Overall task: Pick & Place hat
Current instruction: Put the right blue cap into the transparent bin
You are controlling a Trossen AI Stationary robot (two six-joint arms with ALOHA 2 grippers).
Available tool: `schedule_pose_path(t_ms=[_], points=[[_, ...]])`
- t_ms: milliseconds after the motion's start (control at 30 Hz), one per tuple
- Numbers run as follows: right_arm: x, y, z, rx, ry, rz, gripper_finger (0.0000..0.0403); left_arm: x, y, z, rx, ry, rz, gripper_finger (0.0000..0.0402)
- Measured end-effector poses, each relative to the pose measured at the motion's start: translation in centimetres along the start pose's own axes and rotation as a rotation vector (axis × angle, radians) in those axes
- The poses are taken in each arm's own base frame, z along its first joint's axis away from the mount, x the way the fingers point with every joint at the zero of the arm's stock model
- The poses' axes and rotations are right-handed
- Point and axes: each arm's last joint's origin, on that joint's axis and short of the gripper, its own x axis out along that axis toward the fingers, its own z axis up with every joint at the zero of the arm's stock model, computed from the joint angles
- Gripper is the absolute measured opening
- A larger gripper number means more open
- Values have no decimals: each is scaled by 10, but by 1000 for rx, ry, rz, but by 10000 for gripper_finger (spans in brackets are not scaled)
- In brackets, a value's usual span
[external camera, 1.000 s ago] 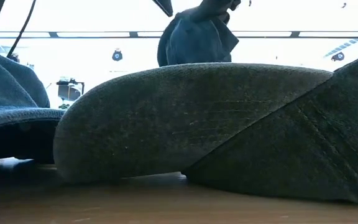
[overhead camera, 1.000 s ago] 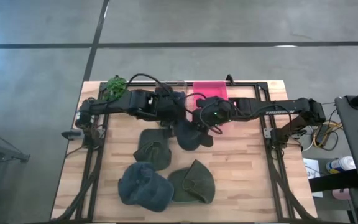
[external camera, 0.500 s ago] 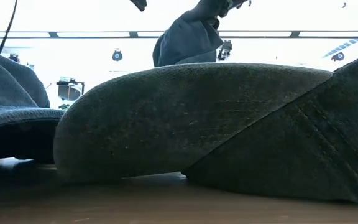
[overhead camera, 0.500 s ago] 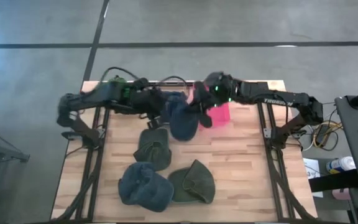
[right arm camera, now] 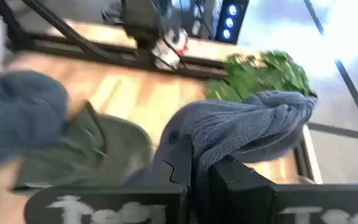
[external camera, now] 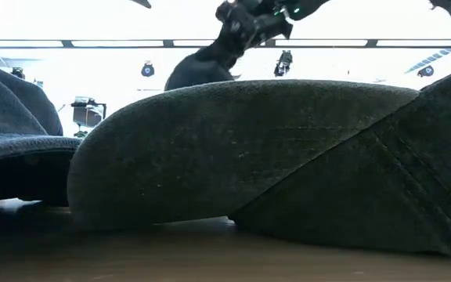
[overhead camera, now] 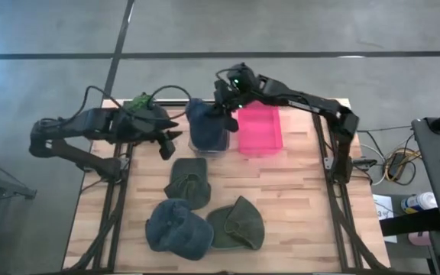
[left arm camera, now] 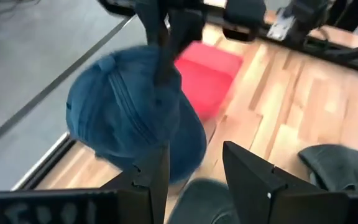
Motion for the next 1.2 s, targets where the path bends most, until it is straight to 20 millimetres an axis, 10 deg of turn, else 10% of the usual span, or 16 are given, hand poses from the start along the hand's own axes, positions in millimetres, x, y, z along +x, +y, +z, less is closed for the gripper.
schedule_pose_path(t_ms=[367,867,1200], points=[[29,-38,-24,-24,243,64,9,7,8,-31,-22,32,17,142],[42,-55,-50,12,279,33,11,18,9,-24,46,-61,59,142],[50,-45,-49,12,294,50,112,30,17,-16,82,-79,112,142]])
